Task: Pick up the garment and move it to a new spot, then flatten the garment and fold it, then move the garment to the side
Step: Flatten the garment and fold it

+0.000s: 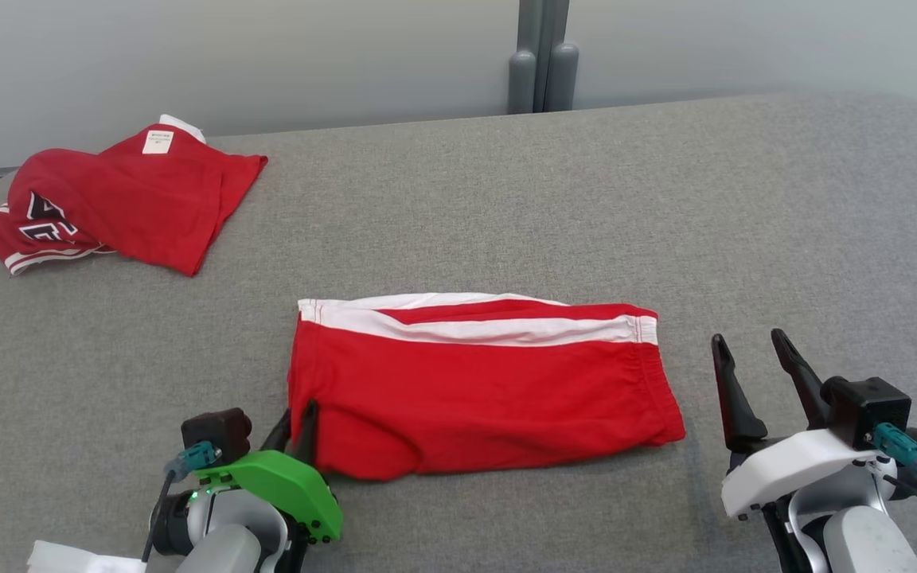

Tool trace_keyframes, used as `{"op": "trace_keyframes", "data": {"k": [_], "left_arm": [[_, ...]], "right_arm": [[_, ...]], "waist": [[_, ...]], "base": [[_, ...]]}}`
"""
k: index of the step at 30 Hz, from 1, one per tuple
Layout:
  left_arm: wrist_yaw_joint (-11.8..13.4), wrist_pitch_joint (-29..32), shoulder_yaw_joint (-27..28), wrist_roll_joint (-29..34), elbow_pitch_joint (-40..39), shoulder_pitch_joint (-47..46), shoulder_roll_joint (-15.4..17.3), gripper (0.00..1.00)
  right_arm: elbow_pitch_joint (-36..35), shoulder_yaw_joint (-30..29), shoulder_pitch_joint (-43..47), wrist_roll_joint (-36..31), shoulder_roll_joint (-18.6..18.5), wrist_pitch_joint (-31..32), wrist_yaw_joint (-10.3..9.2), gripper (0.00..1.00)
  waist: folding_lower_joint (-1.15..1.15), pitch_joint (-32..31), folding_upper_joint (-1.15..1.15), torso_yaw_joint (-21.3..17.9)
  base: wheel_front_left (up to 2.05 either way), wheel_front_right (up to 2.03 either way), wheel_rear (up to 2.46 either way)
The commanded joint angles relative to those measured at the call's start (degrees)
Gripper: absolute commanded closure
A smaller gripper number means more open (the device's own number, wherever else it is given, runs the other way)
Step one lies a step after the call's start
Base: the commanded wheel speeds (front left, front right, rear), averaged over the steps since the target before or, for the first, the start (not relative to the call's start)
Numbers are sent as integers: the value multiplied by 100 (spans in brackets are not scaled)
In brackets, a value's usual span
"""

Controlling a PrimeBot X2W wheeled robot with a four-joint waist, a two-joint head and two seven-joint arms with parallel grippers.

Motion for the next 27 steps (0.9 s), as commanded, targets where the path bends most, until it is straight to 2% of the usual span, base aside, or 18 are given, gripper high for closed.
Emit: {"op": "trace_keyframes", "data": {"k": [1, 15, 22, 27], "left_arm": [[38, -39, 16, 56, -18, 63, 39, 0], [293, -408, 334, 677, -986, 305, 210, 0], [449, -400, 776, 1141, -1784, 818, 222, 0], [489, -401, 990, 1348, -2173, 1155, 158, 0]], "right_arm": [[10, -4, 46, -58, -18, 18, -2, 0], [9, -112, 84, -182, -144, 450, -2, 0], [114, -55, 188, 8, -228, 715, -2, 0], [465, -70, 222, 196, -224, 785, -2, 0]], "waist": [[0, -14, 0, 11], [0, -320, 0, 173], [0, -444, 0, 395], [0, -450, 0, 618]], "base": [[0, 0, 0], [0, 0, 0], [0, 0, 0], [0, 0, 0]]}}
